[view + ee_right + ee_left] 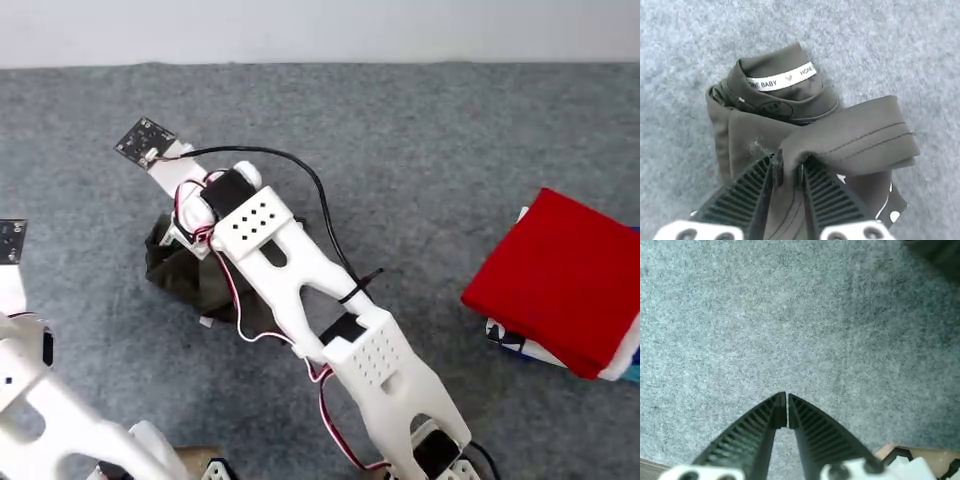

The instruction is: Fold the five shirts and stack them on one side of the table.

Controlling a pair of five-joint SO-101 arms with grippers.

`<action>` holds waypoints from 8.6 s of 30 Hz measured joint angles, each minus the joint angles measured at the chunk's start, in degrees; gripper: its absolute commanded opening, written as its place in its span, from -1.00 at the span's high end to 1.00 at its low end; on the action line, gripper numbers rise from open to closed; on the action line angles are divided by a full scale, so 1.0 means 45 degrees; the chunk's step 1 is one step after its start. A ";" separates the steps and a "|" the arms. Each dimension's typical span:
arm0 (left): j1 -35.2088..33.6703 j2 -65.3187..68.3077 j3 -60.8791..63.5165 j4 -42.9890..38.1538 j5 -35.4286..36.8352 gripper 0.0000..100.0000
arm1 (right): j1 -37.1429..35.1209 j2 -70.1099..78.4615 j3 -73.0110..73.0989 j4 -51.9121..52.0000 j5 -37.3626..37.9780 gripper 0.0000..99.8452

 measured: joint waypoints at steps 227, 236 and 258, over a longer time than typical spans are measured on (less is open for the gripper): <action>0.0000 0.0000 0.1016 -0.0918 0.0000 0.97 | 0.7326 0.1114 0.2051 0.3009 1.3753 0.69; 0.0000 0.0000 0.1016 -0.0918 -0.0567 0.97 | 0.6330 -0.0527 0.0567 0.3673 0.7209 0.63; 0.0000 0.0000 0.0723 -0.0918 -0.1778 0.97 | 0.3399 -0.5314 0.7736 0.3673 -0.6584 0.93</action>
